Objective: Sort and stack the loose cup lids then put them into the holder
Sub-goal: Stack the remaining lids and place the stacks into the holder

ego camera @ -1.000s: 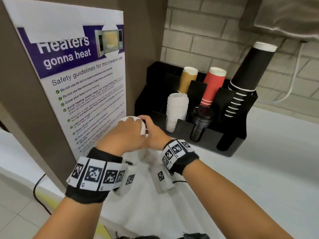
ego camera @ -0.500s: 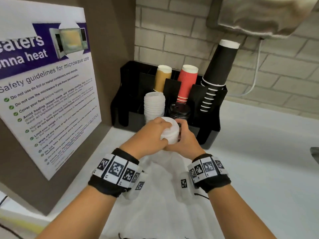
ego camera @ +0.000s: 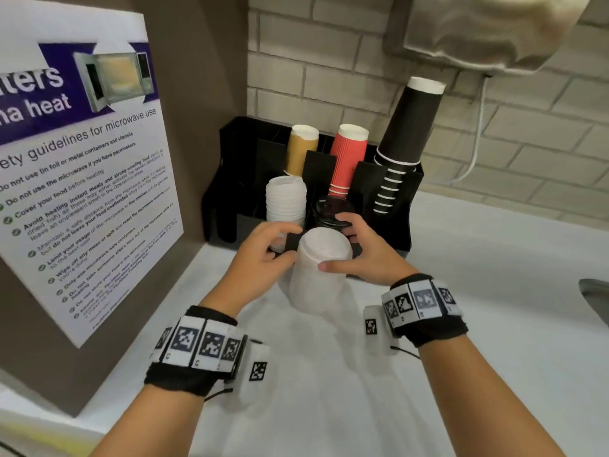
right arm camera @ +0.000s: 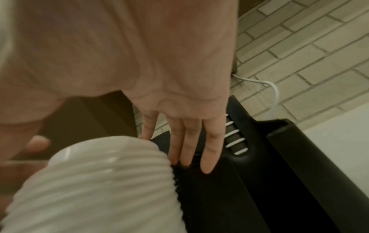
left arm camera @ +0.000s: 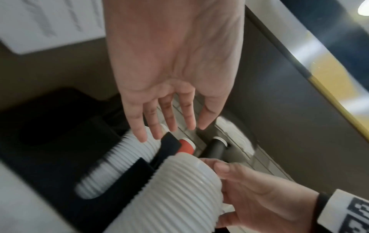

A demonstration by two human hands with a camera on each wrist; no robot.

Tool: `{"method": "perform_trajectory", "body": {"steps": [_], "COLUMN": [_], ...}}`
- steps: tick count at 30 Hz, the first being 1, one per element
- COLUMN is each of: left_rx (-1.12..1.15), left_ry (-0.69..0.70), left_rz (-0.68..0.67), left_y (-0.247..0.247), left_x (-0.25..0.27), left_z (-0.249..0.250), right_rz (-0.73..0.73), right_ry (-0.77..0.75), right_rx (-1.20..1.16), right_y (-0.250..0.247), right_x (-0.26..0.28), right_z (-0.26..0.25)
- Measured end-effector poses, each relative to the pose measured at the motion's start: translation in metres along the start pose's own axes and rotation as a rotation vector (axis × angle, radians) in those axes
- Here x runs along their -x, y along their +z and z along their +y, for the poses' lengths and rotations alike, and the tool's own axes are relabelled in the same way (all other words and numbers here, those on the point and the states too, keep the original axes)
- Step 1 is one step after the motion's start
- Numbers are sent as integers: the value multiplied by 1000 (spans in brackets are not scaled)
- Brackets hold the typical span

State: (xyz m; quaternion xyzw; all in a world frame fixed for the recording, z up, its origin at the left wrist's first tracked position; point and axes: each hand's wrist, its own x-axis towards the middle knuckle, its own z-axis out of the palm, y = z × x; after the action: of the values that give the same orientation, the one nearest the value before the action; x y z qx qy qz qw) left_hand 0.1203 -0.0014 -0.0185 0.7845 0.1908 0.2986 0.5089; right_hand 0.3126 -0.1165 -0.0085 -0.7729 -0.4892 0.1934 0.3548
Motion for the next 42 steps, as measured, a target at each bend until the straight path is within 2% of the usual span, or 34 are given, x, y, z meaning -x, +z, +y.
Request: {"method": "perform_trajectory", "body": {"steps": [5, 8, 14, 20, 23, 26, 35, 42], "left_rx": [62, 78, 90, 209, 339, 457, 457, 463], "left_ry": [-124, -144, -170, -139, -93, -21, 20, 10], "left_rz": [80, 81, 90, 49, 4, 24, -26, -33], "left_y": [-12, -14, -17, -4, 7, 11, 3, 4], "left_x": [20, 25, 28, 24, 20, 18, 18, 15], "left_z": [-12, -14, -16, -10, -2, 2, 4, 3], "right_rz": [-157, -227, -265, -143, -189, -251, -300, -226], "right_ry": [-3, 13, 25, -146, -196, -206, -227, -255], "right_rx": [290, 357, 420, 238, 17, -82, -65, -40], "right_y": [-6, -4, 1, -10, -6, -2, -18, -15], "right_x": [-17, -23, -28, -18, -4, 6, 12, 14], "right_z": [-20, -26, -29, -49, -68, -79, -86, -89]}}
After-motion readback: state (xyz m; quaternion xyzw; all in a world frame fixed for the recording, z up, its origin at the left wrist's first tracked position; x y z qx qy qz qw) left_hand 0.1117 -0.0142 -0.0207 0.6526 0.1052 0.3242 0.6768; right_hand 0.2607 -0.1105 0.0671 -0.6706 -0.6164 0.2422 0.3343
